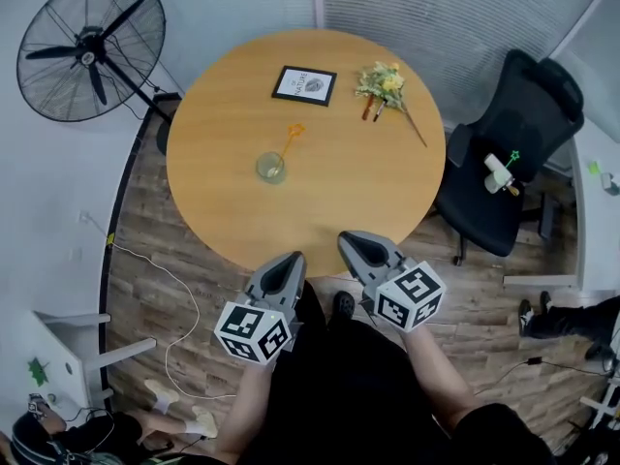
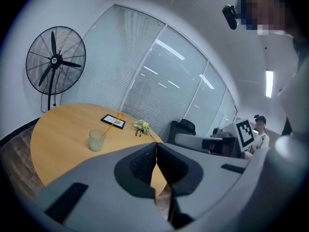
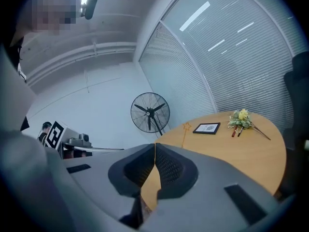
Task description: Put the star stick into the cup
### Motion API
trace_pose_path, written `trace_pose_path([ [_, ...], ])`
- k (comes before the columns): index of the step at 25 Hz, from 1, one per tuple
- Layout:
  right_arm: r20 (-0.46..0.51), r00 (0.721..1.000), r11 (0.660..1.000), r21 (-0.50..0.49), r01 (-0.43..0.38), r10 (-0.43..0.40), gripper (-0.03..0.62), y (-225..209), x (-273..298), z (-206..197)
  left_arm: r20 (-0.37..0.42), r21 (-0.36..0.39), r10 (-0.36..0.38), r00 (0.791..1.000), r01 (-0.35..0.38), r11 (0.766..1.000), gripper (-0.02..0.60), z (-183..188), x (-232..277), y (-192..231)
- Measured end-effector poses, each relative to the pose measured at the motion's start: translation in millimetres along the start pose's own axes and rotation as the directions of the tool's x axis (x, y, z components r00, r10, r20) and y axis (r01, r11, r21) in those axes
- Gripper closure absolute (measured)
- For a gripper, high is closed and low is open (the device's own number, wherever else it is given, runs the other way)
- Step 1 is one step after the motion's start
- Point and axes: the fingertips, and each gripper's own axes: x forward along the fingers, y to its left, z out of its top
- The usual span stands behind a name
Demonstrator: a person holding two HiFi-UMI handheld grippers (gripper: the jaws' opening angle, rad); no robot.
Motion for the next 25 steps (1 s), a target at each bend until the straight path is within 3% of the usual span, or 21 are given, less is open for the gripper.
trace_pose_path([
  [7,0.023,0.999,0.999,-0.024,-0.022,0.023,0.585,10,-36,-3,0.01,0.004,0.011,1.0,-0.011,1.0,0.583,-17,-7,-27],
  [13,0.062,0.997,0.995,-0.095,-0.029,0.035,0.585,20,-51,11,0.045,0.053,0.033,0.998,-0.036,0.998,0.583,-6,-13,-34],
  [19,0.095,0.993,0.994,-0.097,-0.055,0.065,0.585,26,-52,26,0.066,0.119,0.048,0.997,-0.056,0.991,0.583,11,-22,-39],
  [25,0.066,0.994,0.987,-0.144,-0.078,0.088,0.585,38,-43,25,0.086,0.145,0.093,0.992,-0.105,0.984,0.583,16,-35,-28],
])
